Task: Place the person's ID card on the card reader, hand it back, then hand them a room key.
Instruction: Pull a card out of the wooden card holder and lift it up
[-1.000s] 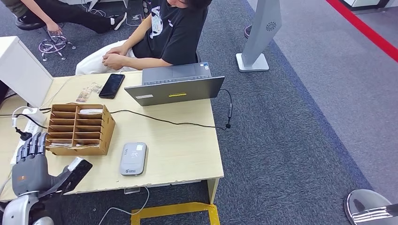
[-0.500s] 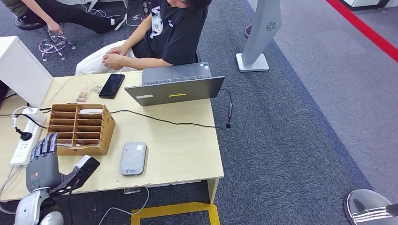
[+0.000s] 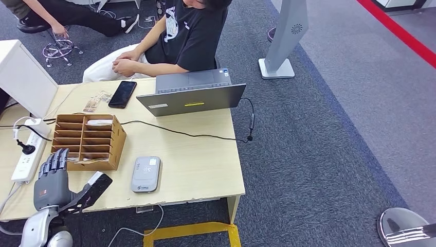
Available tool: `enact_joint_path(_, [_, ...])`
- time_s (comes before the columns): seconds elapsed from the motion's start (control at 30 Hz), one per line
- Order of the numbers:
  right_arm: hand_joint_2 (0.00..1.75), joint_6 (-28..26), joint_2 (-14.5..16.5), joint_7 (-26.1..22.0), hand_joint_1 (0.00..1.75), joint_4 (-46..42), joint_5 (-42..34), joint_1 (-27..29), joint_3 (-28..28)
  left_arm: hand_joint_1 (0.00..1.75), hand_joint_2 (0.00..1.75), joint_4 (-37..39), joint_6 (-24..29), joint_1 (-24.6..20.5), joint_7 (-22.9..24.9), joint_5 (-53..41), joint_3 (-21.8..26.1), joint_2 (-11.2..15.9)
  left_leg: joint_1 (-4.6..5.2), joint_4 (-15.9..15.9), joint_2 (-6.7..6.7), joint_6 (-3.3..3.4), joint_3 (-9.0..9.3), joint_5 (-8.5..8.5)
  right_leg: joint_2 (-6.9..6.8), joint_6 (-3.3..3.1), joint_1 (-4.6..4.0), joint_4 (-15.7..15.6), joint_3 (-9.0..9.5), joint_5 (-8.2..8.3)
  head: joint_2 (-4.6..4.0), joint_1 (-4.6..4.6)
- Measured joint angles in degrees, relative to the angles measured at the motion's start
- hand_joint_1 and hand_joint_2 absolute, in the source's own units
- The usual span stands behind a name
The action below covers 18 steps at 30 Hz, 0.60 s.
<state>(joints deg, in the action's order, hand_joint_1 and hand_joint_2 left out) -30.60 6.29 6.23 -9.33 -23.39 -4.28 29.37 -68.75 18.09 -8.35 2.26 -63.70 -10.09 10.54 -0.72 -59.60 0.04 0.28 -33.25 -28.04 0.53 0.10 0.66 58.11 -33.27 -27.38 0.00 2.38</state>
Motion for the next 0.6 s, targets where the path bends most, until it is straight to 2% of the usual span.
enact_joint_path(0.6, [1.75, 0.0, 0.0, 0.8, 0.00, 0.0, 1.3, -0.3, 0.0, 0.00, 1.75, 8.3, -0.1, -7.4, 0.2, -5.1, -3.7, -0.8, 0.00, 0.0, -0.01, 0.00, 0.00, 0.00, 0.00, -0.01, 0.00, 0.0, 0.00, 0.02, 0.00, 0.00])
